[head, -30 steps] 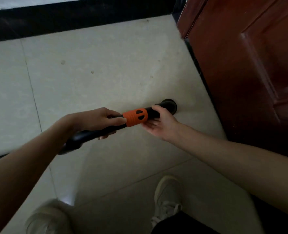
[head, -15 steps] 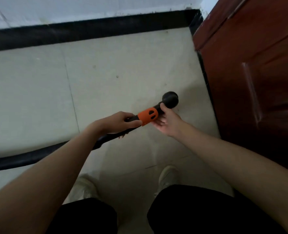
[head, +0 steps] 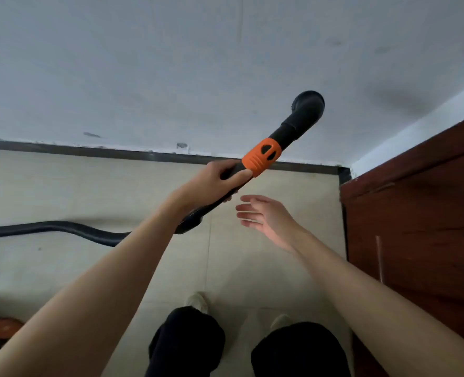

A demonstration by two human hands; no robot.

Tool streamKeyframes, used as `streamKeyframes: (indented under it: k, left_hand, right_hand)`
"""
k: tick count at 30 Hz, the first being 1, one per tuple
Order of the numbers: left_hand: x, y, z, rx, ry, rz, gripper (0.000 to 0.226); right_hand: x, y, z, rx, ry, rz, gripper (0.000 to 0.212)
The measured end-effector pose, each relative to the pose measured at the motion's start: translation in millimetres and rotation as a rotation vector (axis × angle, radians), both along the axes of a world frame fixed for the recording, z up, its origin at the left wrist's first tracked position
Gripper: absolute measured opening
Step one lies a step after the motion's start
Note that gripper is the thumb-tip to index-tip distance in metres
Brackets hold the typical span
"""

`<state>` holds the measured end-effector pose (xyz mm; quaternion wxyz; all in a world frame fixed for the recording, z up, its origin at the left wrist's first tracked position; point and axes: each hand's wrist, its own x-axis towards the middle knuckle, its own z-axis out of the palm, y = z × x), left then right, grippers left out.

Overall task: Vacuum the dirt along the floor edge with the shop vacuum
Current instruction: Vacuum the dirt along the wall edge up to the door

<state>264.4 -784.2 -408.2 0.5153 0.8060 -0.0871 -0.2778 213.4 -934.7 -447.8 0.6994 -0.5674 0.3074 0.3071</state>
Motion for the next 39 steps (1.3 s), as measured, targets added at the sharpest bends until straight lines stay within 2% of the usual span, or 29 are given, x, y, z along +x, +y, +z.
streamKeyframes:
  k: [5,11,17,21,25,28,30,36,39]
  left_hand:
    - [9.5,63.1,134.5,-0.098,-0.115,0.232,0.024]
    - [-0.3,185.7,274.3,-0.207,-0.246,0.627,0.024]
    - [-33.8,317.4,356.4,-0.392,-0.315,0.947,0.027]
    - [-69.8,395.7,402.5,-0.498,-0.392,1.131,0.031]
    - [-122.4,460.0,428.7,-0.51,-0.442,1.379,0.032]
    - [-166.9,499.4,428.9,-0.45,-0.45,1.469,0.025]
    - [-198.3,521.5,424.7,-0.472,-0.423,1.503,0.02]
    - [-257.5,575.4,417.9,-0.574,-0.428,1.763,0.018]
    - [-269.8,601.5,418.6,-0.562,-0.411,1.926,0.028]
  right_hand:
    - [16.8,83.9,111.7,-0.024,-0.179,0.402,0.037]
    - [32.8,211.3,253.3,0.001,-0.467,0.727,0.032]
    - [23.9,330.4,324.3,-0.011,-0.665,0.96,0.039]
    - [7.5,411.2,352.5,0.012,-0.772,1.022,0.036]
    - [-13.9,478.6,369.7,-0.043,-0.951,1.126,0.036]
    - [-24.6,522.2,383.2,-0.051,-1.108,1.264,0.043]
    - [-30.6,551.2,392.3,-0.019,-1.173,1.39,0.04]
    - [-57.5,641.3,394.1,0.125,-1.118,1.7,0.033]
    - [-69.5,683.3,386.3,0.224,-1.037,1.772,0.03]
